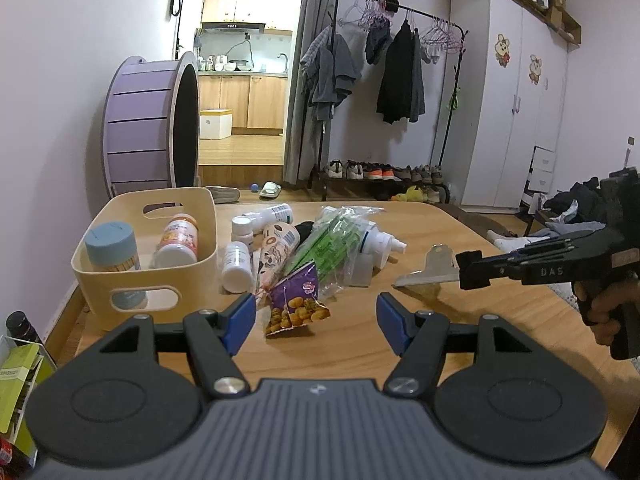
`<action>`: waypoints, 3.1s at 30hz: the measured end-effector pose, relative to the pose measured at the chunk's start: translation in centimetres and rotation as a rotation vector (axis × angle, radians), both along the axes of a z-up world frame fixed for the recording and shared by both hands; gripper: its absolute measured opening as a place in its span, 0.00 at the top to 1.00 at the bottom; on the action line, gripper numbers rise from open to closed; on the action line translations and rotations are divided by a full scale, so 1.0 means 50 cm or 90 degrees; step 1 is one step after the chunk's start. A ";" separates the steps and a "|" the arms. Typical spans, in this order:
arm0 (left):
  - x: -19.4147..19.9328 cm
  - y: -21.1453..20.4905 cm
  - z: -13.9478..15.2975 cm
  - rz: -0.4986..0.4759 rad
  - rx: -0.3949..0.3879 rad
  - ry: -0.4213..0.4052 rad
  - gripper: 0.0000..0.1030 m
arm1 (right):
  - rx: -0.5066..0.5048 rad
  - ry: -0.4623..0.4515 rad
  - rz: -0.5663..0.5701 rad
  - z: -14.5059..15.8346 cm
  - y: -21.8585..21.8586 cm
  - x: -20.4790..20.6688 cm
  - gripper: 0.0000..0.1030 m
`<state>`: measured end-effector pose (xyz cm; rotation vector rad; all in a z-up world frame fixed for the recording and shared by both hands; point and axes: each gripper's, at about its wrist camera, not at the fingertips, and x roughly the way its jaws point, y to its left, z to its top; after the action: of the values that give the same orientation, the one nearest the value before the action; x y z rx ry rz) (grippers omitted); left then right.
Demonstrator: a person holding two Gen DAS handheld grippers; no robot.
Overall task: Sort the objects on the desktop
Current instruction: 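Carry the binder clip with the right tool to the basket and release, then move the right tool back and grasp the silver metal clip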
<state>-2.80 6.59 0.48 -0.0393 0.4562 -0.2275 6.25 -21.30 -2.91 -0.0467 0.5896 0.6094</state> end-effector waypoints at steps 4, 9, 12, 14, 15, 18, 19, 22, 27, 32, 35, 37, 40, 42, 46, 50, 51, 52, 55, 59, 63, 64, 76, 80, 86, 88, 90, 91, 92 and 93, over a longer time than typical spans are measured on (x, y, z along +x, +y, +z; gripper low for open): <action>-0.003 0.005 0.001 0.001 -0.001 0.000 0.36 | -0.005 0.018 -0.026 -0.018 -0.003 0.017 0.88; -0.006 0.007 0.004 0.002 -0.005 -0.003 0.36 | 0.091 0.035 -0.054 -0.013 -0.040 0.031 0.89; -0.005 0.007 0.005 0.002 -0.004 -0.004 0.36 | 0.116 0.010 -0.053 0.004 -0.046 0.022 0.91; -0.005 0.006 0.007 0.001 -0.005 -0.007 0.36 | 0.123 -0.006 -0.048 0.018 -0.045 0.016 0.91; -0.005 0.006 0.007 0.001 -0.005 -0.008 0.36 | 0.126 -0.013 -0.043 0.025 -0.043 0.013 0.91; -0.006 0.007 0.010 0.002 -0.006 -0.010 0.36 | 0.129 -0.027 -0.028 0.040 -0.031 0.009 0.92; -0.007 0.008 0.010 0.001 -0.007 -0.011 0.36 | 0.130 -0.031 -0.024 0.043 -0.027 0.009 0.92; -0.011 0.014 0.012 0.003 -0.007 -0.015 0.36 | 0.132 -0.043 -0.010 0.055 -0.014 0.007 0.92; -0.022 0.042 0.022 0.021 -0.023 -0.030 0.36 | 0.126 -0.055 0.033 0.079 0.030 0.007 0.92; -0.036 0.084 0.031 0.061 -0.039 -0.043 0.36 | 0.123 -0.055 0.114 0.109 0.135 0.024 0.92; -0.042 0.107 0.036 0.091 -0.046 -0.050 0.35 | 0.099 -0.052 0.165 0.110 0.220 0.038 0.91; -0.045 0.121 0.039 0.110 -0.050 -0.054 0.35 | 0.086 -0.047 0.192 0.106 0.272 0.051 0.91; -0.046 0.136 0.041 0.127 -0.052 -0.054 0.35 | 0.073 -0.039 0.219 0.097 0.340 0.074 0.91; -0.045 0.142 0.041 0.133 -0.049 -0.053 0.35 | 0.069 -0.034 0.228 0.091 0.370 0.084 0.91; -0.042 0.156 0.045 0.138 -0.060 -0.051 0.35 | 0.053 -0.019 0.245 0.077 0.417 0.110 0.89; -0.045 0.163 0.045 0.137 -0.067 -0.051 0.35 | 0.036 -0.023 0.234 0.068 0.432 0.114 0.84; -0.045 0.163 0.045 0.136 -0.067 -0.051 0.35 | 0.040 -0.026 0.227 0.070 0.424 0.112 0.75; -0.045 0.163 0.044 0.135 -0.066 -0.050 0.35 | 0.044 -0.030 0.220 0.072 0.416 0.109 0.59; -0.045 0.156 0.043 0.129 -0.065 -0.048 0.35 | 0.050 -0.041 0.206 0.080 0.387 0.097 0.55; -0.045 0.137 0.040 0.102 -0.063 -0.043 0.34 | 0.043 -0.050 0.176 0.091 0.321 0.070 0.55; -0.032 0.104 0.037 0.063 -0.065 -0.034 0.32 | 0.022 -0.055 0.123 0.088 0.224 0.040 0.55; -0.028 0.095 0.036 0.053 -0.069 -0.029 0.31 | 0.015 -0.054 0.110 0.084 0.200 0.034 0.55; 0.009 -0.005 0.004 -0.024 -0.037 0.001 0.29 | 0.000 -0.002 -0.020 -0.019 0.026 0.018 0.52; 0.014 -0.016 -0.003 -0.030 -0.032 0.010 0.29 | 0.004 0.009 -0.004 -0.046 0.026 0.024 0.51; 0.016 -0.033 -0.013 -0.067 -0.034 0.024 0.29 | -0.037 0.002 0.018 -0.062 0.047 0.014 0.51; 0.015 -0.039 -0.015 -0.075 -0.030 0.023 0.29 | -0.050 -0.006 0.020 -0.065 0.053 0.014 0.51; 0.014 -0.042 -0.017 -0.077 -0.027 0.025 0.29 | -0.061 -0.012 0.018 -0.071 0.055 0.015 0.51; 0.014 -0.042 -0.017 -0.076 -0.027 0.025 0.29 | -0.067 -0.014 0.017 -0.075 0.057 0.017 0.53; 0.013 -0.041 -0.017 -0.075 -0.028 0.026 0.29 | -0.073 -0.017 0.018 -0.078 0.058 0.018 0.56; 0.013 -0.040 -0.017 -0.074 -0.029 0.026 0.29 | -0.077 -0.020 0.020 -0.080 0.059 0.018 0.62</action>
<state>-2.15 4.57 -0.39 -0.0621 0.4951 -0.3515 7.14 -18.37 -6.93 -0.1786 0.5954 0.6021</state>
